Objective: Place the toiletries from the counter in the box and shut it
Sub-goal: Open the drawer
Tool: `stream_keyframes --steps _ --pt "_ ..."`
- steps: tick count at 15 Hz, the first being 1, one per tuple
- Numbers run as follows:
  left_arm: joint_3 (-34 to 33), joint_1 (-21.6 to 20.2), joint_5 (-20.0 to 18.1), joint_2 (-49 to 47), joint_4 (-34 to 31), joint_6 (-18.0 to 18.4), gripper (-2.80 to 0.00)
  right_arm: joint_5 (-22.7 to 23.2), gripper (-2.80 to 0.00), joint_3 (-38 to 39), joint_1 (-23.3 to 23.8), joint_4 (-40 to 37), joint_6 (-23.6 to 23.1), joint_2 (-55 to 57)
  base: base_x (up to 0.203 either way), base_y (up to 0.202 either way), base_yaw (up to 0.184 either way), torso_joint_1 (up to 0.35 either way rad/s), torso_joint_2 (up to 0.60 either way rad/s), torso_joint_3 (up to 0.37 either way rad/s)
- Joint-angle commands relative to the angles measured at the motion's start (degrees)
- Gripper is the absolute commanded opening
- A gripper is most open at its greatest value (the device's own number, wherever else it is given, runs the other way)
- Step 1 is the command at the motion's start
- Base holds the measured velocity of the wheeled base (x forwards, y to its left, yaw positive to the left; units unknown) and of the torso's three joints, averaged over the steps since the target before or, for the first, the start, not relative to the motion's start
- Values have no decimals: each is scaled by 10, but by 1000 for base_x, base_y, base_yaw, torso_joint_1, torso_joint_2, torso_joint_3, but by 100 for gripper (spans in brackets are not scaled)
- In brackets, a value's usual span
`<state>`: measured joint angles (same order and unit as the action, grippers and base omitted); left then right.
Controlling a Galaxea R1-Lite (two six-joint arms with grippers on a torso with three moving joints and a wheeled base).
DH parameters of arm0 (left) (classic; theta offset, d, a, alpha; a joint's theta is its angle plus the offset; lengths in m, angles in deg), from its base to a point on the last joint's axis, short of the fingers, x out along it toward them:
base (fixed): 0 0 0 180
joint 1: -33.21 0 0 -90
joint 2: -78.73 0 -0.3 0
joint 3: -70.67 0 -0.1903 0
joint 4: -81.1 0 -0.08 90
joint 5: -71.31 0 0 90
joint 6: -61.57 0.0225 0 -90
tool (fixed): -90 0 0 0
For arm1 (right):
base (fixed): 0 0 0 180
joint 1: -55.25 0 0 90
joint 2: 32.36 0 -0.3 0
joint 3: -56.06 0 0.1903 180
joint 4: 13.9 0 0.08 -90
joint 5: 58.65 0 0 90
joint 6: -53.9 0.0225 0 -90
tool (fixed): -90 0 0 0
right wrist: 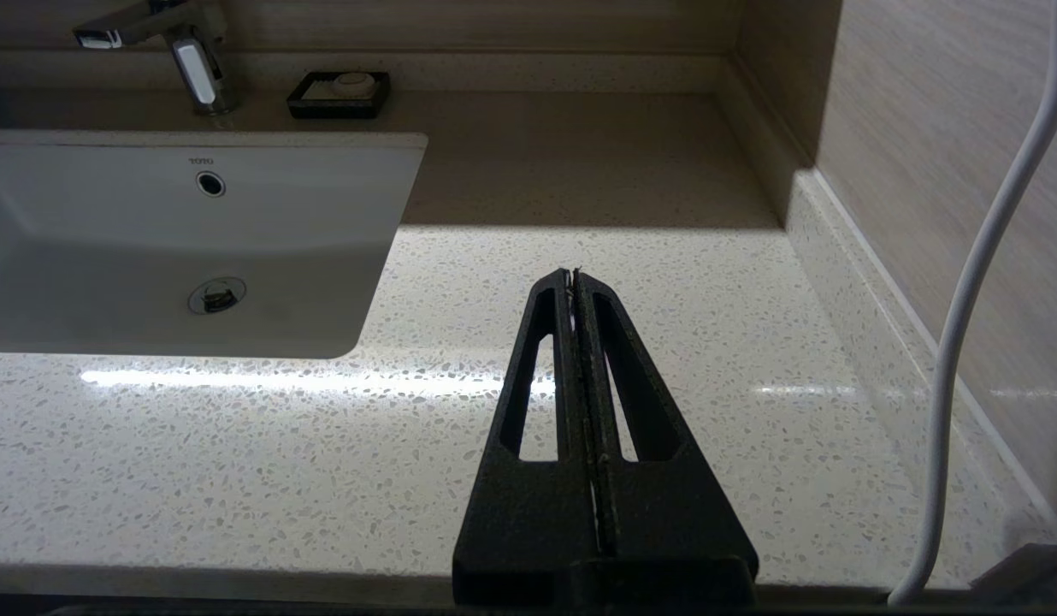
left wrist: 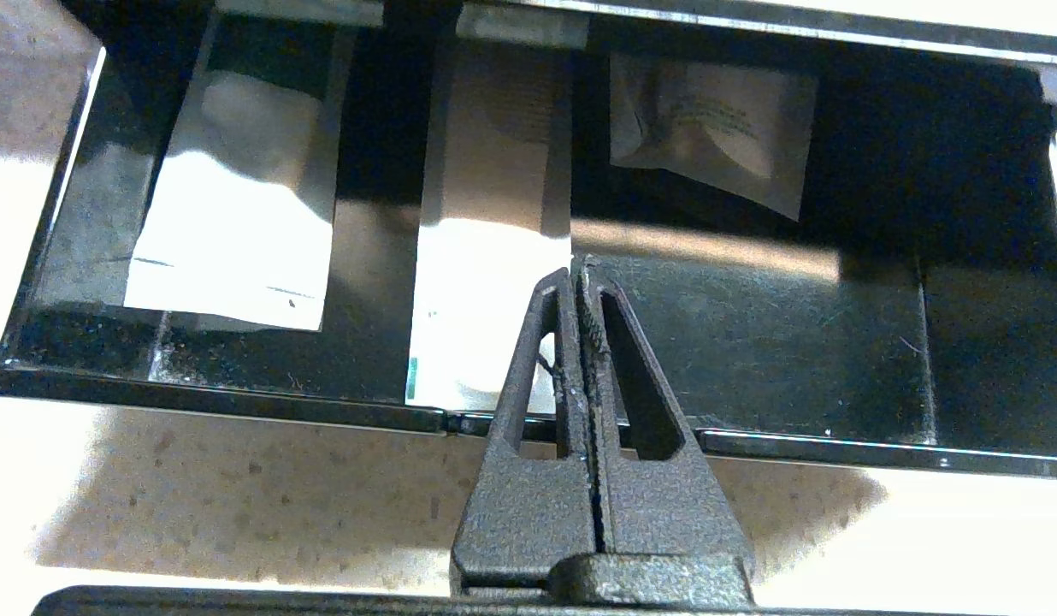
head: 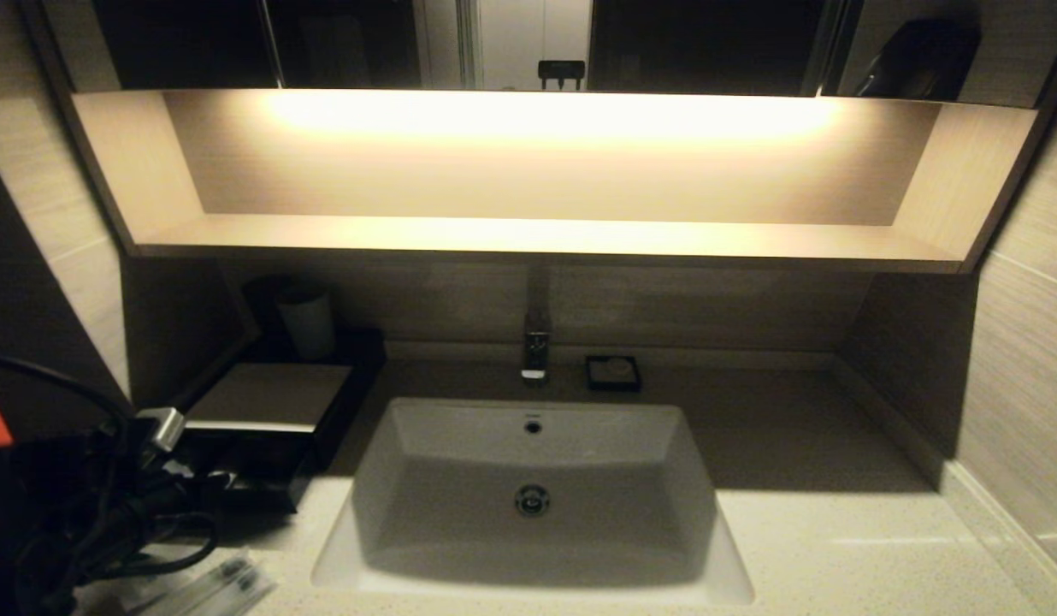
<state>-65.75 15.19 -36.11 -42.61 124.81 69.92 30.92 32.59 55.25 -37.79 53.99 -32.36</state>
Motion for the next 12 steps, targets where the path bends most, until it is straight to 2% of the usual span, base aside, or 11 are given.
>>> stream_keyframes --steps 1,12 --pt "-5 0 -2 5 4 1 -280 0 -280 0 0 0 0 0 0 0 0 0 0 0" --pt "-16 -4 -2 13 3 2 -280 0 -280 0 0 0 0 0 0 0 0 0 0 0"
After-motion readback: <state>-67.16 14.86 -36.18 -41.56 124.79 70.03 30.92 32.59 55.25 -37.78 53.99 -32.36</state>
